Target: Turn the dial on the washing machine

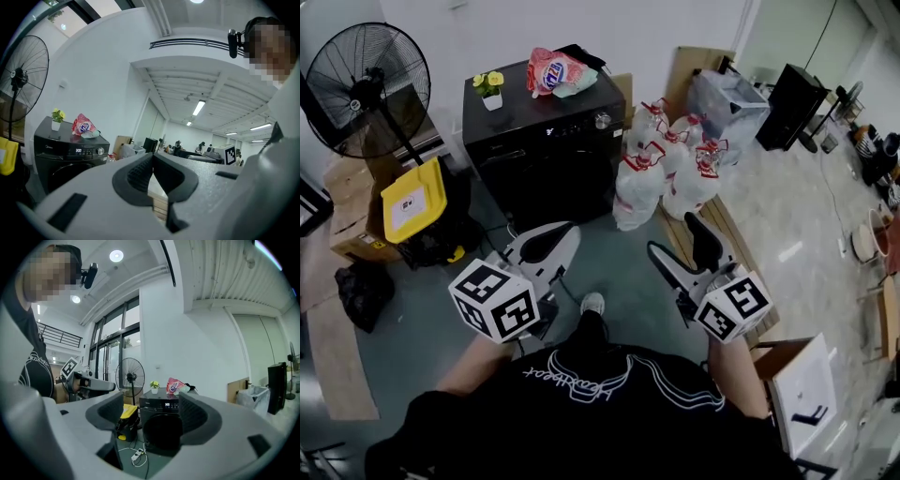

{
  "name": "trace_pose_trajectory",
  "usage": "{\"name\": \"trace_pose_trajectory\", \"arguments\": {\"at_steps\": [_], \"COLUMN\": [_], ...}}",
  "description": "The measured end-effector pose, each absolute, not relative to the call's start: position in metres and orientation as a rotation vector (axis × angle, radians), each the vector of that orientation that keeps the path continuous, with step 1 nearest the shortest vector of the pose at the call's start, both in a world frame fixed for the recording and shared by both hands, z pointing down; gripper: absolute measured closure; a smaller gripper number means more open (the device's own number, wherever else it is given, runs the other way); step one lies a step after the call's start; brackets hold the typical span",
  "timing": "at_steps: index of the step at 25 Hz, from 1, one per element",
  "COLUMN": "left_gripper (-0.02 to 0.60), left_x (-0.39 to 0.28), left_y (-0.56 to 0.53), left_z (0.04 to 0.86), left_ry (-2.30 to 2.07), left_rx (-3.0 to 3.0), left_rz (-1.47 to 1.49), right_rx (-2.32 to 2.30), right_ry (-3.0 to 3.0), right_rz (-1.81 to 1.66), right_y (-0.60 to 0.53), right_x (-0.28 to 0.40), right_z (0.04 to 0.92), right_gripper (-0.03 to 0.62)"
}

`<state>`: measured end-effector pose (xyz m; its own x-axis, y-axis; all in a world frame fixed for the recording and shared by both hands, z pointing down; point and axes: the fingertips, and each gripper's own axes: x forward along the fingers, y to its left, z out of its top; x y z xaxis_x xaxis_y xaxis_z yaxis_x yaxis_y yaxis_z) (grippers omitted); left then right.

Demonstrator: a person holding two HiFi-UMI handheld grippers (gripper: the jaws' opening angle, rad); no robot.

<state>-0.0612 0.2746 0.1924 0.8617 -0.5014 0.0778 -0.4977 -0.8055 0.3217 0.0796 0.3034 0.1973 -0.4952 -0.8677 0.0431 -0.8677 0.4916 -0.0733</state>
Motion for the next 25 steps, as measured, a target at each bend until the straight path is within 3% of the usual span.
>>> {"name": "trace_pose_trajectory", "arguments": {"at_steps": [15,25], "left_gripper": [0.577,0.577], "left_x": [-0.047,-0.039], "left_y": [0.052,-0.030], "left_z": [0.266,0.312], "left_ry": [-0.866,-0.881], "left_rx": [2.598,2.575], "left_rz": [0.084,0.102], "right_rx": [1.555,1.536], "right_ry": [-2.651,-2.526], "right_rz": [0.327,0.275], "right_y": [0.078,-0.006], "right_x": [0.099,0.110], "right_z": [0.263,0.304], "right_gripper": [0.230,0.232]}}
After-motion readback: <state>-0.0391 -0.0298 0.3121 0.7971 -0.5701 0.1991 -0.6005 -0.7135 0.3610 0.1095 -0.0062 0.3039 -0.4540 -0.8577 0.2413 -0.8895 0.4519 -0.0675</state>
